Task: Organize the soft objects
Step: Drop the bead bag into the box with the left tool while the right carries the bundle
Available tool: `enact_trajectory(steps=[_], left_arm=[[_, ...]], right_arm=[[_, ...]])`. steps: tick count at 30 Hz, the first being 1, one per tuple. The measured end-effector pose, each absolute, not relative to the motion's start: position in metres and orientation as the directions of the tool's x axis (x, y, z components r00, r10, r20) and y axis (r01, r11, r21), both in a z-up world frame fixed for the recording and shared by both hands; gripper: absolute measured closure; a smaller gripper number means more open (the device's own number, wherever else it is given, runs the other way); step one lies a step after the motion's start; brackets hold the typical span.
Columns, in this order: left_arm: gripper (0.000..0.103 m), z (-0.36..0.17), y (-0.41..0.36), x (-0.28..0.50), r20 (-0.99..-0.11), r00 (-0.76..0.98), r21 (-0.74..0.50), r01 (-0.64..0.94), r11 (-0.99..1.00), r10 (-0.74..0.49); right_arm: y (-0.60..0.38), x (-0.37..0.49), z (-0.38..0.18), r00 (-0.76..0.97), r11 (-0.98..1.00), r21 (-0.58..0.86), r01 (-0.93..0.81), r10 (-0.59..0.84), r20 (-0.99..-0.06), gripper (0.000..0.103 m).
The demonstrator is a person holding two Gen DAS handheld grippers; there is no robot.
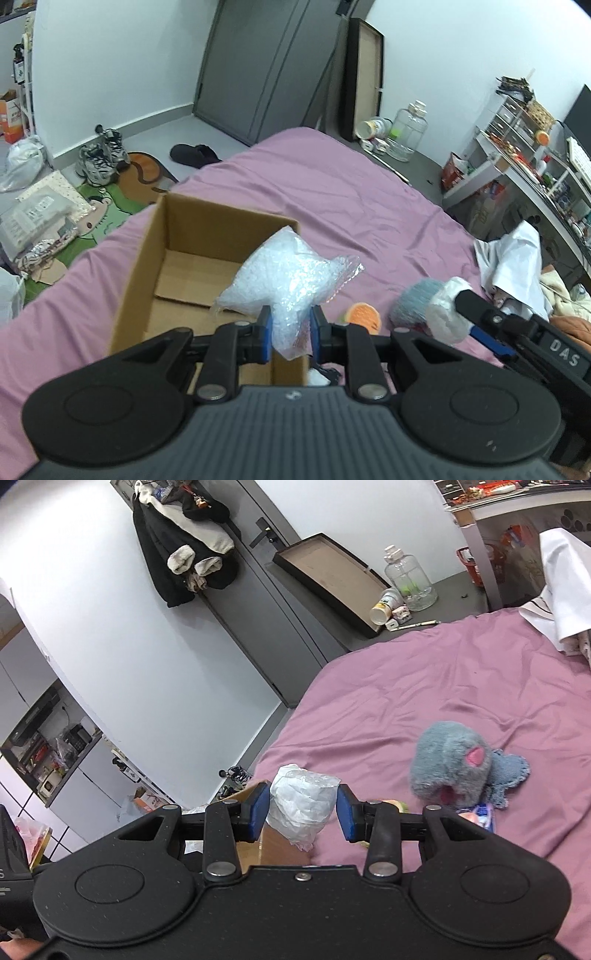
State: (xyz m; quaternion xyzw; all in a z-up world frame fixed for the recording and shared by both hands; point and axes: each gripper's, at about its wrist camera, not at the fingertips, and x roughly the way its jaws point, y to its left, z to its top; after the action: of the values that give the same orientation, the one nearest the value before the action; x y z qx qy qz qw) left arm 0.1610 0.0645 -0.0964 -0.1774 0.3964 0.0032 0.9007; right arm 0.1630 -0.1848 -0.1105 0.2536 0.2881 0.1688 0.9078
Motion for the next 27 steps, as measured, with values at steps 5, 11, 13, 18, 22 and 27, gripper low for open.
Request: enact_trajectory(steps=[5,11,13,18,22,27], left_arm=[[0.084,-0.101,0.087,0.169,-0.718,0.688,-0.308,-0.183,0.934,-0.102],[0.084,-0.111,0.108,0.183,-0.726,0.682,-0.299,-0.206,0.932,-0.082],[0.084,-0.116,0.112,0.188,-0.729,0.680,-0.297,-0.210,0.932,-0.079],[0.084,-0.129,0.119,0.201,-0.739,0.669,-0.290,-0.209,0.934,-0.080],[0.082,-0.138,0.119,0.210,-0.748,0.658,-0.274,-0.196,0.941,-0.081],[0.081,-0.142,0.120,0.210,-0.745,0.666,-0.233,-0.204,0.951,-0.040]], right_arm=[[-0.169,0.171,-0.106,0.778,0.805,0.566,-0.177,0.467,-0.421,0.064],[-0.146,0.180,-0.107,0.759,0.795,0.572,-0.202,0.496,-0.421,0.064],[-0.139,0.183,-0.109,0.752,0.792,0.574,-0.207,0.504,-0.424,0.064],[-0.126,0.188,-0.114,0.746,0.788,0.580,-0.208,0.511,-0.426,0.064],[-0.119,0.192,-0.118,0.743,0.785,0.583,-0.209,0.515,-0.427,0.064],[-0.110,0.199,-0.122,0.734,0.777,0.591,-0.219,0.530,-0.425,0.064]])
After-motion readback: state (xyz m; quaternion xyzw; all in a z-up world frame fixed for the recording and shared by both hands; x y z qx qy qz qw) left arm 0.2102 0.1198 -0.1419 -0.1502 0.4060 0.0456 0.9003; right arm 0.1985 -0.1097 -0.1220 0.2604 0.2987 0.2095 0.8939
